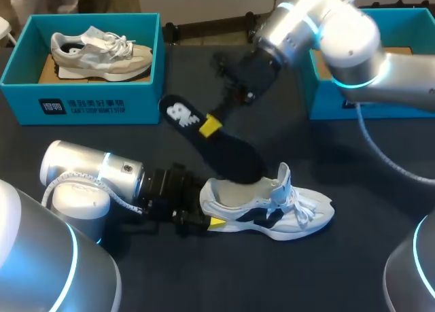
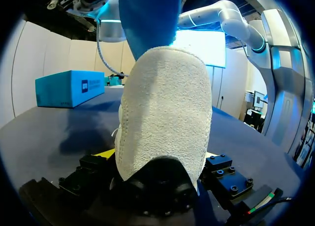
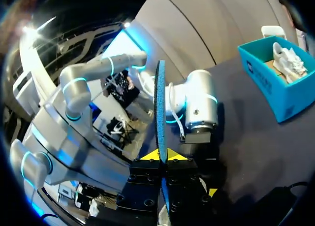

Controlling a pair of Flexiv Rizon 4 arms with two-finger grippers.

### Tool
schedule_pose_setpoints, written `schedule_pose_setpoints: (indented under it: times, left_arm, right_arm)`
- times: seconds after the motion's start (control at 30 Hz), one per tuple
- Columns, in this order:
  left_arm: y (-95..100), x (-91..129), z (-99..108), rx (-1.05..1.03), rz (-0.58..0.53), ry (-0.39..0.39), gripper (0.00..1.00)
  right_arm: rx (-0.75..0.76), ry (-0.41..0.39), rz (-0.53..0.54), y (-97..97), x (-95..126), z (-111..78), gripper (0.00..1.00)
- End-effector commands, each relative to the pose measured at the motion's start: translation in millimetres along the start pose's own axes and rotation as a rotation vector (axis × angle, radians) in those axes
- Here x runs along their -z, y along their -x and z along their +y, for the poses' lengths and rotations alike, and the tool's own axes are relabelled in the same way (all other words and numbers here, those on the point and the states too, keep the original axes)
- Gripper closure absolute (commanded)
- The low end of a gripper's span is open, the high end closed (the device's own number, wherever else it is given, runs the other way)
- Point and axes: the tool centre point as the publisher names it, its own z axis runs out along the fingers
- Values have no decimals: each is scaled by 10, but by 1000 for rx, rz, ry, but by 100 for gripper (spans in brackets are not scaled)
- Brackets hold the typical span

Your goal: Take the shoe out of the shoebox, open the shoe tongue, remove and reinsert the insole, then place the shoe into the shoebox

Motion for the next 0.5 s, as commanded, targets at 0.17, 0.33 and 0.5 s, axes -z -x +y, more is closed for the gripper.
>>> schedule_pose_setpoints:
  times: [0.17, 0.33, 0.5]
  left_arm:
    - [2, -7, 12, 0, 0, 1, 100]
    - [2, -7, 12, 0, 0, 1, 100]
    - [2, -7, 12, 0, 0, 1, 100]
  right_arm:
    - [24, 121, -19, -459, 378, -72, 100]
    - [24, 121, -19, -459, 378, -72, 100]
    - [24, 121, -19, -459, 378, -72, 100]
